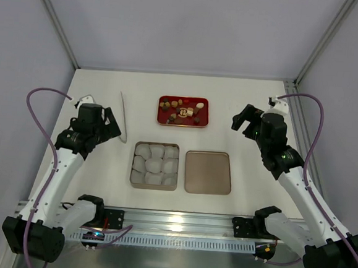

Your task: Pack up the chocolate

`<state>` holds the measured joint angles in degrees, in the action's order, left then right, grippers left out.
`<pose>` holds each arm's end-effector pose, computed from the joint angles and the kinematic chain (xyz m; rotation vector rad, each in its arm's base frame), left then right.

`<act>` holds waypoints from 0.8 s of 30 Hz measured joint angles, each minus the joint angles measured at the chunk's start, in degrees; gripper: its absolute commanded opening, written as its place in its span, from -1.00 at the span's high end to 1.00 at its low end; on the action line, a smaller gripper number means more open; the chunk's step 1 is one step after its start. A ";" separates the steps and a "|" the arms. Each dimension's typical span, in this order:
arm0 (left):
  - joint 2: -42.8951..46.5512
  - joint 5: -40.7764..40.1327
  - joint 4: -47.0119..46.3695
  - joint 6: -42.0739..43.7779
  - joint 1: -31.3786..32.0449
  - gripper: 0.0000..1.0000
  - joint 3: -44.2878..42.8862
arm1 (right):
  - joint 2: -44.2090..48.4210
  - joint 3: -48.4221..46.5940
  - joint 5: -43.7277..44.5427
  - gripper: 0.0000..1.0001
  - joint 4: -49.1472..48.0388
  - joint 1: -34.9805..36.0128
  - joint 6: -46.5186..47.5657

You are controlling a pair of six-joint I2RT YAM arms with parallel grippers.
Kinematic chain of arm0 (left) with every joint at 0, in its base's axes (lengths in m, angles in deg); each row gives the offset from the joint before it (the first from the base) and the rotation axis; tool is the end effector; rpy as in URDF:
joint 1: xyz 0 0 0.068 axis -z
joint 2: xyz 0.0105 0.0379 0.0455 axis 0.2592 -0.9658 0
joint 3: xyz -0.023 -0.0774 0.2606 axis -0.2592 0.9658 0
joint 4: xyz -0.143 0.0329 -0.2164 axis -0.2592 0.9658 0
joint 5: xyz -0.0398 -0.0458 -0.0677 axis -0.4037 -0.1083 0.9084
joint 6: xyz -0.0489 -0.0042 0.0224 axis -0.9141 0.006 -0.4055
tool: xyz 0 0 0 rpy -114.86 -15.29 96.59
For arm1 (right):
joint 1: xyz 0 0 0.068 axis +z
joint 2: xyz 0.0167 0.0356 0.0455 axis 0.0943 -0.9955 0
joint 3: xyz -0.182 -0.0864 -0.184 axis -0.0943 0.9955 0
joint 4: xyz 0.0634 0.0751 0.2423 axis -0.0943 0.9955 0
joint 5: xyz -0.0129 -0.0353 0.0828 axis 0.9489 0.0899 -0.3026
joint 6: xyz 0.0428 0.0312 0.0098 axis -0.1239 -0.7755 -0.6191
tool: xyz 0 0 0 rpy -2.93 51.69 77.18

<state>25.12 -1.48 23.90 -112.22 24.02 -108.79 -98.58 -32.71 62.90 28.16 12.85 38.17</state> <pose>0.1921 -0.0208 0.3112 -0.6026 2.2459 -0.0433 0.2088 0.0600 0.3231 0.3002 1.9259 0.2951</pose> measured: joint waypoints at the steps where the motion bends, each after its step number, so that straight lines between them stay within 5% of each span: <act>1: -0.02 -0.07 -0.02 0.00 0.00 -1.00 0.09 | 0.00 0.02 -0.09 -1.00 0.00 0.00 0.00; 14: -2.82 -1.75 -1.38 -0.42 -0.02 -0.99 0.11 | -0.31 0.07 -1.60 -1.00 -0.13 0.00 0.11; 24: -16.50 -2.49 -7.02 -0.11 -1.14 -0.99 -1.49 | -1.46 2.01 -5.35 -0.99 -2.32 0.00 -0.35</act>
<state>8.62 -3.97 16.88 -112.33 22.88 -110.27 -100.05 -30.70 57.55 25.85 12.85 37.82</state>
